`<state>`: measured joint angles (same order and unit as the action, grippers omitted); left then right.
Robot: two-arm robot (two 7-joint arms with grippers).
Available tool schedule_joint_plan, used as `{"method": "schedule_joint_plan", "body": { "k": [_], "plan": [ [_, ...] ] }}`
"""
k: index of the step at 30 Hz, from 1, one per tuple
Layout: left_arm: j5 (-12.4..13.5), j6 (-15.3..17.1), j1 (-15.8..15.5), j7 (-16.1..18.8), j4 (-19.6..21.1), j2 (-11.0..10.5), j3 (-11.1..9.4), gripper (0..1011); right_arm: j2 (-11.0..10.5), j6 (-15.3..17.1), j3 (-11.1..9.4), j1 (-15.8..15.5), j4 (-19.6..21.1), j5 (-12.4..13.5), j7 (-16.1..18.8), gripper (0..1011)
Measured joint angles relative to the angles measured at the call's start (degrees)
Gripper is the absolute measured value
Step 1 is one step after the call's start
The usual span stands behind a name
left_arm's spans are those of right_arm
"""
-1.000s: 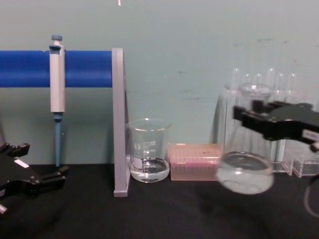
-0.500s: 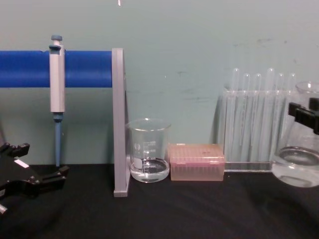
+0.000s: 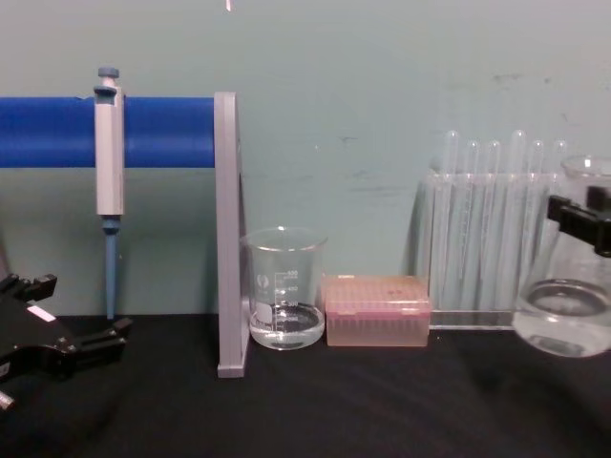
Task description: Grasp the erlenmeyer flask with one hand, shake it three times, then place it back.
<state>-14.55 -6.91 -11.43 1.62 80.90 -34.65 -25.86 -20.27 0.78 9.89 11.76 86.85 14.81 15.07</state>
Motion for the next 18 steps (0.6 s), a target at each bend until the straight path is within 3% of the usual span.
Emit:
{"method": "schedule_joint_plan", "body": {
  "k": [6,18],
  "plan": [
    [0.0,0.0,0.0,0.0,0.0,0.0,0.0,1001,0.7,-0.3,1.8,1.1,-0.7,0.2,3.2,457],
    [0.0,0.0,0.0,0.0,0.0,0.0,0.0,1001,1.1,-1.4,8.1,3.4,-1.5,2.9,10.8,457]
  ]
}}
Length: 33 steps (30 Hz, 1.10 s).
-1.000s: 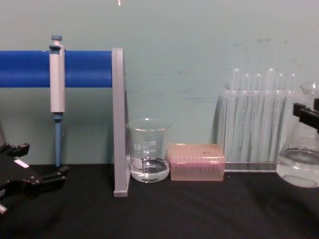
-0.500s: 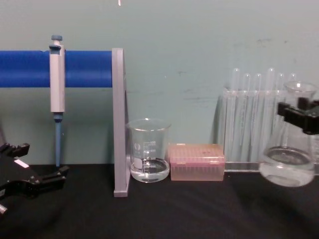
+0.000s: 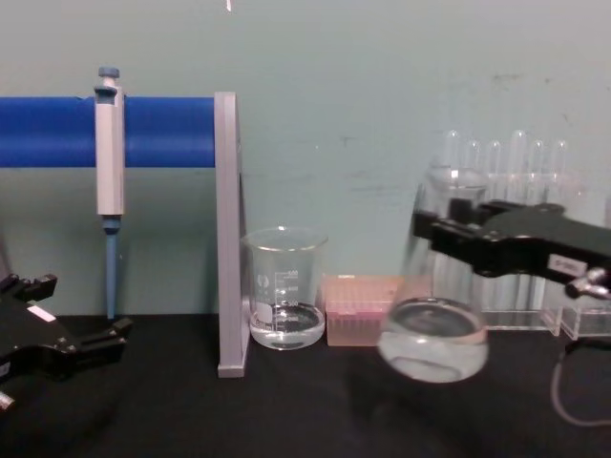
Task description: Grasp the erlenmeyer flask with one hand, shake it three times, then place it back.
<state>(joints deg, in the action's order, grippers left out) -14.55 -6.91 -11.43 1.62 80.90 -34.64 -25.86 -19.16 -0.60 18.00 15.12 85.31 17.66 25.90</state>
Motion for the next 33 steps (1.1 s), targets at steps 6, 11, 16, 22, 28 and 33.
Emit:
{"method": "schedule_joint_plan", "body": {
  "k": [6,11,16,22,28,33],
  "plan": [
    [0.0,0.0,0.0,0.0,0.0,0.0,0.0,1001,-0.2,-0.2,2.5,0.8,-0.1,1.5,2.7,457],
    [0.0,0.0,0.0,0.0,0.0,0.0,0.0,1001,-0.4,-0.2,3.6,1.1,-0.2,2.4,3.5,457],
    [0.0,0.0,0.0,0.0,0.0,0.0,0.0,1001,-0.7,-0.4,4.5,1.5,-0.3,3.1,3.6,457],
    [0.0,0.0,0.0,0.0,0.0,0.0,0.0,1001,-1.1,-0.6,5.3,1.7,-0.3,3.7,3.4,457],
    [0.0,0.0,0.0,0.0,0.0,0.0,0.0,1001,-1.6,-0.7,5.8,1.8,-0.2,4.2,2.7,457],
    [0.0,0.0,0.0,0.0,0.0,0.0,0.0,1001,-1.8,-0.7,6.1,1.7,0.1,4.4,2.2,457]
  ]
}}
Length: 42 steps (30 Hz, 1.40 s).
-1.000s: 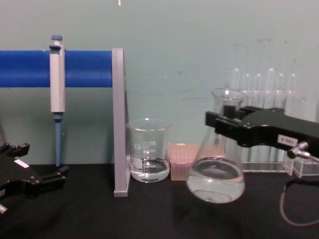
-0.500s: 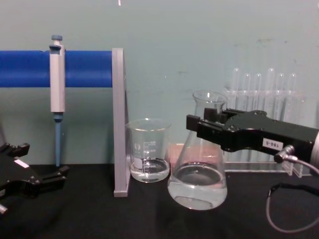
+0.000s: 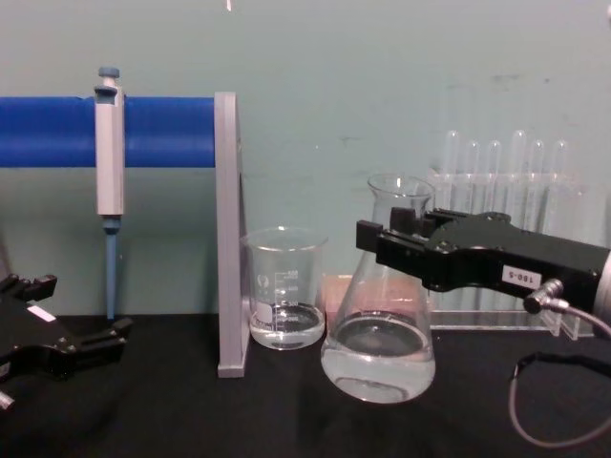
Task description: Grasp the erlenmeyer flask with one hand, shake it three times, then place it back.
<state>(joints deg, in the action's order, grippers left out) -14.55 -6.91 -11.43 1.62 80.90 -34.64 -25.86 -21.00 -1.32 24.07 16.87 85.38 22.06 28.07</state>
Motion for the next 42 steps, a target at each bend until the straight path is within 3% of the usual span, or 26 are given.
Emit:
{"method": "schedule_joint_plan", "body": {
  "k": [18,42],
  "plan": [
    [0.0,0.0,0.0,0.0,0.0,0.0,0.0,1001,-0.6,-0.3,0.6,0.3,-0.3,0.4,-0.2,457],
    [0.0,0.0,0.0,0.0,0.0,0.0,0.0,1001,-0.6,-1.8,2.2,2.2,-5.5,0.1,1.8,457]
  ]
}}
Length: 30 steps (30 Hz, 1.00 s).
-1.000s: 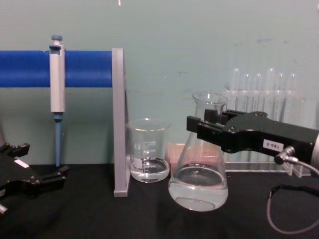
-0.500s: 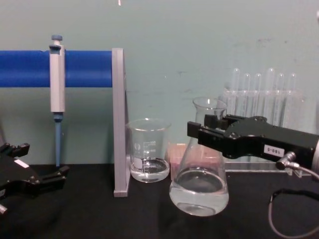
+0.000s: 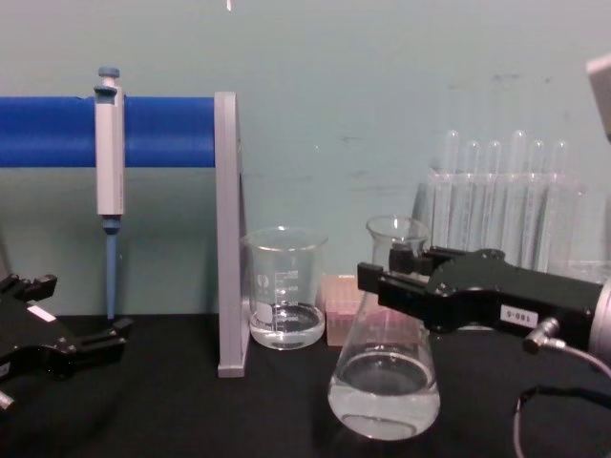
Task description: Grasp the erlenmeyer flask with one hand, shake it three times, then place it back.
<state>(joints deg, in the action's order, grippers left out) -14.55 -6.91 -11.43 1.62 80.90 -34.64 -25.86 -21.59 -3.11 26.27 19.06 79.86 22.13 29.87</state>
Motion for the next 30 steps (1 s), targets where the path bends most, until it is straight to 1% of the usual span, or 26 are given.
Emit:
{"method": "schedule_joint_plan", "body": {
  "k": [21,30],
  "plan": [
    [0.0,0.0,0.0,0.0,0.0,0.0,0.0,1001,1.3,-0.8,1.3,1.7,-5.3,-1.2,1.4,457],
    [0.0,0.0,0.0,0.0,0.0,0.0,0.0,1001,1.7,-0.8,1.7,2.3,-6.6,-1.6,1.8,457]
  ]
}}
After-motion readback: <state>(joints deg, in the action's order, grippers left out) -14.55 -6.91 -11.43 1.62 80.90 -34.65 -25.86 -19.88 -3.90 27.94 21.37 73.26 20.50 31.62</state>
